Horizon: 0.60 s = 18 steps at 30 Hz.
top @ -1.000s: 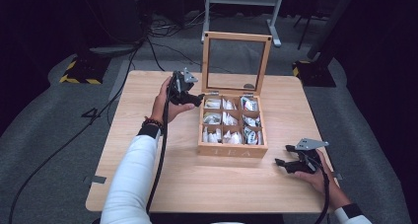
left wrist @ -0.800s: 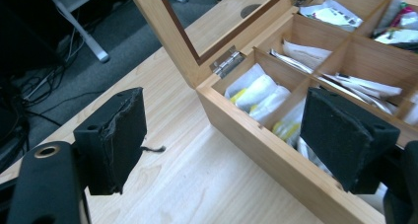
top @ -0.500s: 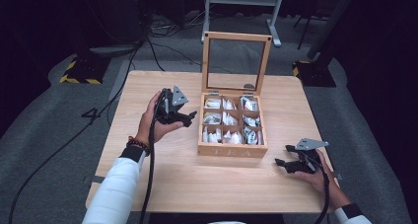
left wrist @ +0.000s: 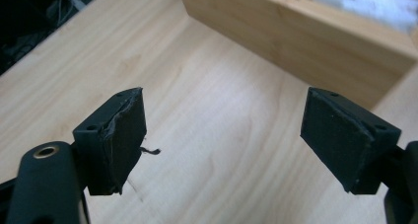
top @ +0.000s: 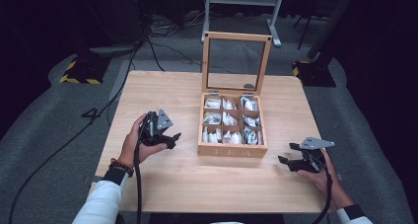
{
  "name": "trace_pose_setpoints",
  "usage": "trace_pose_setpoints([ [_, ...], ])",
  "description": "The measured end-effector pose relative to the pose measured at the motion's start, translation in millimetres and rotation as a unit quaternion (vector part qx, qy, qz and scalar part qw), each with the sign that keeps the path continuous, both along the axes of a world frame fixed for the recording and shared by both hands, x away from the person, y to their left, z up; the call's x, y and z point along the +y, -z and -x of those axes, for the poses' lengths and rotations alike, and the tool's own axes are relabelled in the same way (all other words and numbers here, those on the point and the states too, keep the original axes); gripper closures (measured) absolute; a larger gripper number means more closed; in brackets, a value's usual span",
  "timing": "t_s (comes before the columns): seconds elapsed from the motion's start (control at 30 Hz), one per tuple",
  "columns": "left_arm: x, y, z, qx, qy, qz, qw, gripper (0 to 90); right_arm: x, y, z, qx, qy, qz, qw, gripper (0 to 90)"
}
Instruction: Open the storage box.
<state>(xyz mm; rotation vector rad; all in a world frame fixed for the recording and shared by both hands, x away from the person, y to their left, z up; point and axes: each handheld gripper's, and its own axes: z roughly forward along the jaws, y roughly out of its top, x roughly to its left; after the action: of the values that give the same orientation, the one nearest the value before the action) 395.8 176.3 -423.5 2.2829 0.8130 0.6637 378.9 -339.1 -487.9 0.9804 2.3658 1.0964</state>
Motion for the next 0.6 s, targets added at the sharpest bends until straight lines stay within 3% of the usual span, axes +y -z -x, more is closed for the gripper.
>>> trace_pose_setpoints([
  [0.07,2.1,6.0,8.2,0.002,0.0,-0.006,1.0,17.0,0.1,-9.9,1.9,-0.006,-0.005,-0.012,0.9999,24.4],
  [0.33,10.1,25.7,30.9,0.014,0.002,-0.022,0.9997,16.8,9.7,-37.7,3.9,-0.028,-0.016,-0.017,0.9993,25.1],
  [0.4,12.2,30.0,32.7,0.047,0.012,-0.017,0.9987,16.8,12.0,-43.2,3.2,-0.031,-0.017,-0.021,0.9992,25.1],
  [0.43,13.8,32.7,35.6,0.047,0.013,-0.01,0.9988,17.0,12.9,-45.5,2.3,-0.032,-0.018,-0.024,0.9991,25.0],
  [0.5,14.8,37.8,41.0,0.033,0.006,-0.019,0.9993,16.6,16.9,-51.3,0.2,-0.034,-0.018,-0.025,0.999,25.1],
  [0.6,16.2,44.4,45.2,0.039,0.008,-0.021,0.999,16.7,24.5,-60.0,-2.2,-0.04,-0.027,-0.031,0.9984,25.5],
])
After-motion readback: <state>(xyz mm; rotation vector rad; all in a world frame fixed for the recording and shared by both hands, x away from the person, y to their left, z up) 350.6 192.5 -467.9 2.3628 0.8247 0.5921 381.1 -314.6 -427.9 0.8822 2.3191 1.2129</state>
